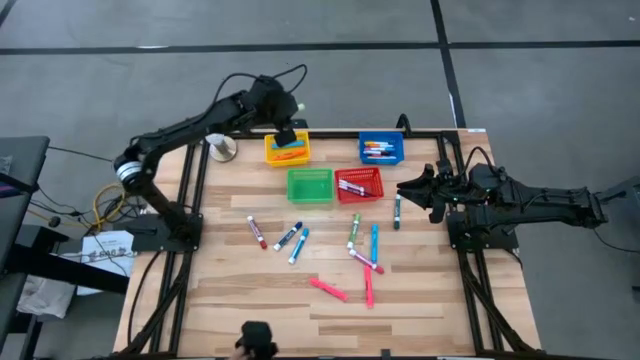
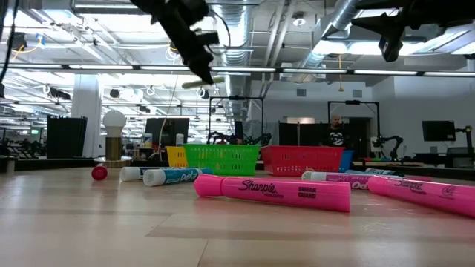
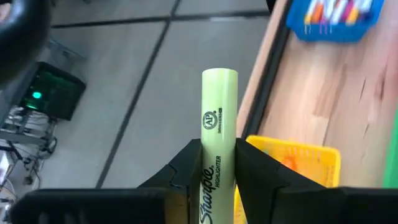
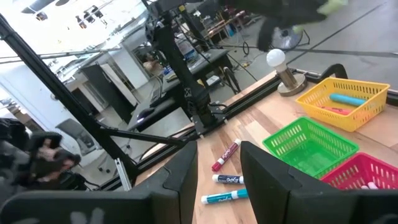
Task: Pick & Place Markers
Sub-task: Put the green sharpie into the yellow bin
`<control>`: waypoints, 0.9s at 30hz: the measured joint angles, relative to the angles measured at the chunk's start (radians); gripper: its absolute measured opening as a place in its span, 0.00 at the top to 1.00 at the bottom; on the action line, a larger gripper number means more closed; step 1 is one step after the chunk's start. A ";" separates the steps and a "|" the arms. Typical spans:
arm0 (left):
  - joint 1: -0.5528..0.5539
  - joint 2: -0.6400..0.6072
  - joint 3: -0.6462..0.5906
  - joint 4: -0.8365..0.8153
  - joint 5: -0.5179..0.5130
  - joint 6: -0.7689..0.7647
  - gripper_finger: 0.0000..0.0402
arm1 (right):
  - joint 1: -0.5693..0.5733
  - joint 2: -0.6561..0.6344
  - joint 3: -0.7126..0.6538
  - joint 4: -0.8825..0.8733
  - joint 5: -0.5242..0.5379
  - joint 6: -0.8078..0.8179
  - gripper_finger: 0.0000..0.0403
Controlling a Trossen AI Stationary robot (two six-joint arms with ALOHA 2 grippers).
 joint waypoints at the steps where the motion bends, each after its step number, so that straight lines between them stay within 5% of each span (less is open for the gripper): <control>1: 0.006 0.018 0.000 0.001 0.006 0.012 0.79 | 0.000 0.000 0.000 0.000 0.000 0.000 0.72; 27: 0.069 0.333 0.000 -0.049 0.214 0.044 0.79 | 0.000 0.000 0.000 0.000 0.000 0.000 0.72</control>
